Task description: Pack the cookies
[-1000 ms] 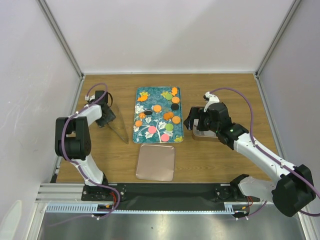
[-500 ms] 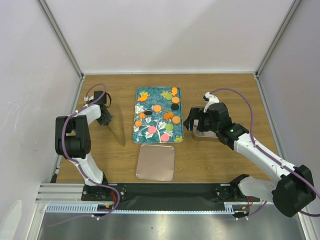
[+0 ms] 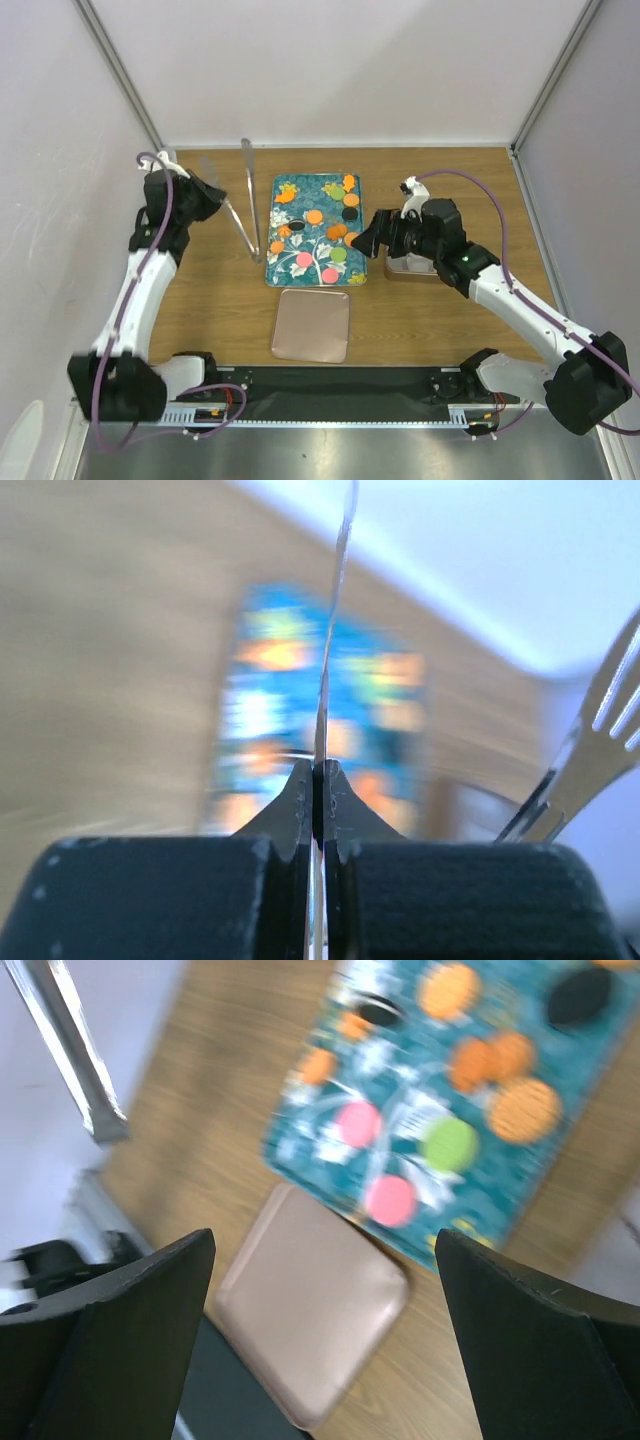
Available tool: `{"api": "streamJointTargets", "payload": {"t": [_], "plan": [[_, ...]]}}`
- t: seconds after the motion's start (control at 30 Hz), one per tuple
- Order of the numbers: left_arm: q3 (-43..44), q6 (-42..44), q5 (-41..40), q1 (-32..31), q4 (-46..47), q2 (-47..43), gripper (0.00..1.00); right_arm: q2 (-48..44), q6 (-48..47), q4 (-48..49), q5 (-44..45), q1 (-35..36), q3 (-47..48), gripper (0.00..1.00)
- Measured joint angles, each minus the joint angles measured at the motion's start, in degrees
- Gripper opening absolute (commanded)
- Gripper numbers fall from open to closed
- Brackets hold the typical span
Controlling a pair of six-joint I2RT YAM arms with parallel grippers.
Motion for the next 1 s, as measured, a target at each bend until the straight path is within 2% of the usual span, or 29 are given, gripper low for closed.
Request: {"api": "streamJointTargets", "payload": {"t": [0.13,0.27,0.5,0.73,1.0], "plan": [[-5.99,-7.06,9.64,-6.14,11.04,-11.82,0.00,-0.07,3.50,8.07,-7.65,0.63,0.33,1.00],[-10.38,-14.71,14.97,-12.00,22.08,-15.30,0.00,-0.79,6.99,16.28,-12.24,3.54,0.57,1.00],[-14.14,-26.21,18.08,-19.67,39.47,-13.55,0.00,-2.19,8.66,26.10,-13.44,10.19,1.97,1.00],[-17.05,-35.67,18.34,-21.55,57.27,-9.25,0.00,-1.22,8.85,31.06,-12.09,14.67,3.28,1.00],[-17.05,-40.74,18.40,-23.10,70.36,-5.16,0.01,3.19,10.36,33.94,-10.97,17.73,7.19,1.00]]}}
